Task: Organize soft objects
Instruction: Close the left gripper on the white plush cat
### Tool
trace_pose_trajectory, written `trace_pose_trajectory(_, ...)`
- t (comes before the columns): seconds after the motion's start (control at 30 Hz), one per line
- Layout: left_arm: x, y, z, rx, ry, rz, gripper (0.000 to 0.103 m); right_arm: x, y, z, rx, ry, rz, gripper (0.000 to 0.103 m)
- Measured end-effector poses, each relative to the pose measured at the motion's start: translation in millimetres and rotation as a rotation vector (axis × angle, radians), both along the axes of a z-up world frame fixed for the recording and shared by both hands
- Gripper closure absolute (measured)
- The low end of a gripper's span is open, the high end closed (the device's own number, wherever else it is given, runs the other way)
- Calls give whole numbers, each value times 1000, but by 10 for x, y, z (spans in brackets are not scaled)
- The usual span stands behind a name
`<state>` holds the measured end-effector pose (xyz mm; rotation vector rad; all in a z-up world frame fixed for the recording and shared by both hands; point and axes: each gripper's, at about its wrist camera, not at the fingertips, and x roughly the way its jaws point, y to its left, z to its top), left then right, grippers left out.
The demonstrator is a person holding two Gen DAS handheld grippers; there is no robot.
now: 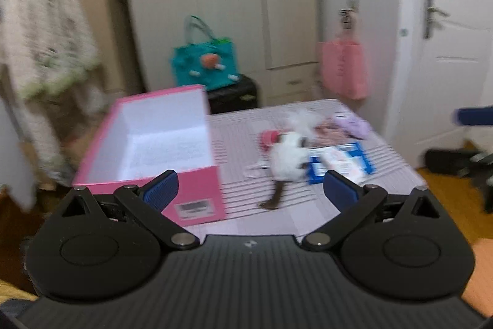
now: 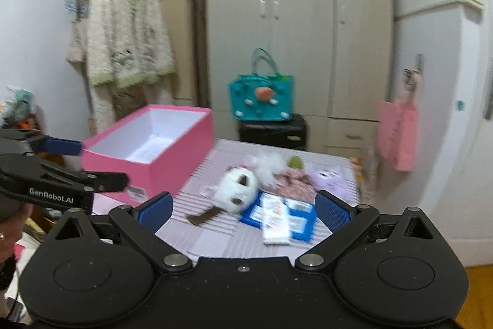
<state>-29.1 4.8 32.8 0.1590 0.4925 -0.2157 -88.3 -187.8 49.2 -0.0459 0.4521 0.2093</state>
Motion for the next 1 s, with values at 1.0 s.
trace_pose_trajectory(1.0,1582,-853,-460,125,166,-332,35,1559,269,-1200,-85,23,192,18)
